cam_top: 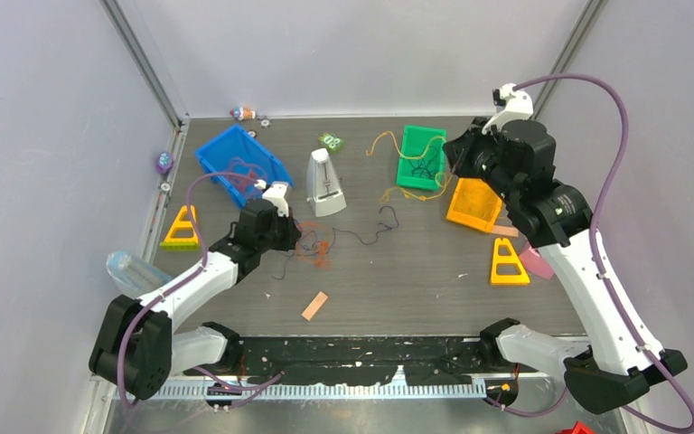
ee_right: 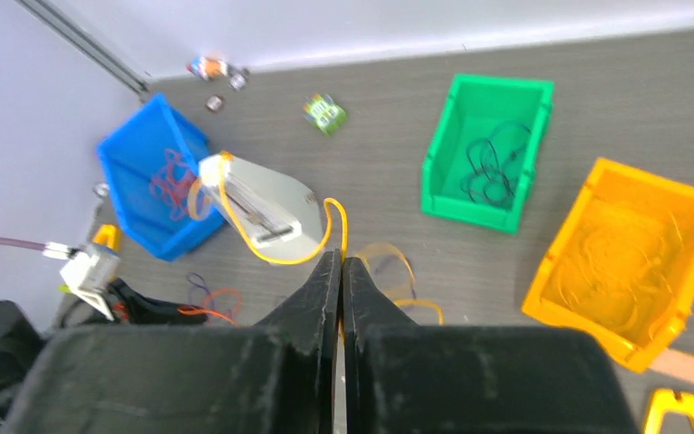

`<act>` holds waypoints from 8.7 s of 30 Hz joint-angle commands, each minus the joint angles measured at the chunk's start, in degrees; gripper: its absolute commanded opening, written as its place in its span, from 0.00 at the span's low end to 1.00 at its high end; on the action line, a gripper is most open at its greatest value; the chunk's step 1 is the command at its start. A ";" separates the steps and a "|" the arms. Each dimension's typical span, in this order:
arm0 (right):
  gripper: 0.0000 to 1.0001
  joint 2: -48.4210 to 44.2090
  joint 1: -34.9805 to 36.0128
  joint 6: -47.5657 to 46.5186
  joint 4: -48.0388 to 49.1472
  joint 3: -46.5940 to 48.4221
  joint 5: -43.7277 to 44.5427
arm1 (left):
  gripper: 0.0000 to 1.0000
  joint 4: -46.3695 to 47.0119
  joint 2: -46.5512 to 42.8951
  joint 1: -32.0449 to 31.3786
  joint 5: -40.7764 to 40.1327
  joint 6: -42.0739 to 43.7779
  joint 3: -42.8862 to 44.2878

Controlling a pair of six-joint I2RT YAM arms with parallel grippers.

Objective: Untangle the cables

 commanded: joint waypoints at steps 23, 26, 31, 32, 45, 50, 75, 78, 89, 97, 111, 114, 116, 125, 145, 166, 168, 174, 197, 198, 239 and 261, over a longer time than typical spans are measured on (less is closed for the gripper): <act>0.17 -2.04 -0.04 3.77 6.97 -40.72 14.53 | 0.00 3.50 0.37 -0.13 0.86 0.06 0.21; 0.62 1.95 -1.12 4.12 9.09 -40.81 12.55 | 0.00 3.50 0.35 -0.12 1.07 0.08 0.19; 0.96 6.60 -3.10 6.11 11.73 -41.66 8.82 | 0.00 3.51 0.72 -0.09 1.46 0.08 0.23; 0.96 7.12 -3.20 6.28 11.96 -41.76 8.17 | 0.00 3.58 0.62 -0.13 1.44 0.06 0.21; 0.95 11.14 -5.52 9.56 15.04 -45.39 6.99 | 0.00 3.68 0.36 -0.08 1.90 0.11 0.13; 0.95 11.58 -7.61 8.80 16.73 -46.41 4.85 | 0.00 3.70 0.25 -0.09 1.89 0.06 0.16; 0.95 14.29 -7.86 0.52 15.98 -46.37 -14.64 | 0.00 3.72 0.68 -0.13 2.14 0.24 0.22; 0.95 15.22 -6.15 0.27 14.81 -45.70 -11.60 | 0.00 3.68 0.71 -0.13 2.13 0.33 0.25; 0.95 19.26 2.60 0.58 9.86 -42.23 4.57 | 0.00 3.83 0.71 -0.13 2.25 0.33 0.23; 0.73 21.06 3.26 1.60 10.40 -42.19 6.28 | 0.00 3.77 0.60 -0.13 2.24 0.33 0.22; 0.06 10.23 1.46 1.45 8.39 -38.37 1.78 | 0.00 3.76 0.62 -0.05 2.18 0.33 0.28; 0.05 5.78 -0.14 1.19 7.41 -35.53 0.56 | 0.00 3.77 0.36 -0.12 2.09 0.33 0.04; 0.05 3.35 -2.10 0.92 6.43 -33.02 -0.98 | 0.00 3.83 0.11 -0.13 2.11 0.33 0.01; 0.05 6.51 -13.58 -1.48 3.28 -19.07 -0.47 | 0.00 3.85 -0.12 -0.14 2.36 0.33 -0.10; 0.08 50.25 -25.56 2.27 8.83 -2.62 1.73 | 0.00 4.07 0.29 -0.13 2.48 0.39 0.02; 0.57 32.87 -25.59 0.25 8.05 -7.53 0.12 | 0.00 3.81 0.06 -0.10 2.69 0.52 0.17; 0.58 30.58 -25.58 0.50 9.06 -10.12 -1.56 | 0.00 3.78 -0.15 -0.14 2.65 0.53 0.07; 0.59 23.12 -24.85 -0.29 14.96 -22.79 -10.72 | 0.00 4.16 -0.58 -0.14 3.42 0.41 -0.15; 1.00 34.08 7.30 -5.28 17.84 -19.25 -0.20 | 0.00 5.87 -2.09 -0.14 5.25 0.57 -1.30; 0.99 36.24 7.84 -5.67 17.06 -18.44 0.69 | 0.00 5.87 -2.10 -0.18 5.16 0.60 -1.21; 0.05 -20.04 -19.65 4.94 4.58 -28.43 21.04 | 0.06 -0.50 -2.44 5.57 -9.37 -7.47 -1.78; 0.05 -5.12 -19.14 -0.56 5.04 -3.55 -17.01 | 0.66 10.12 -7.40 4.78 6.30 -3.01 -6.23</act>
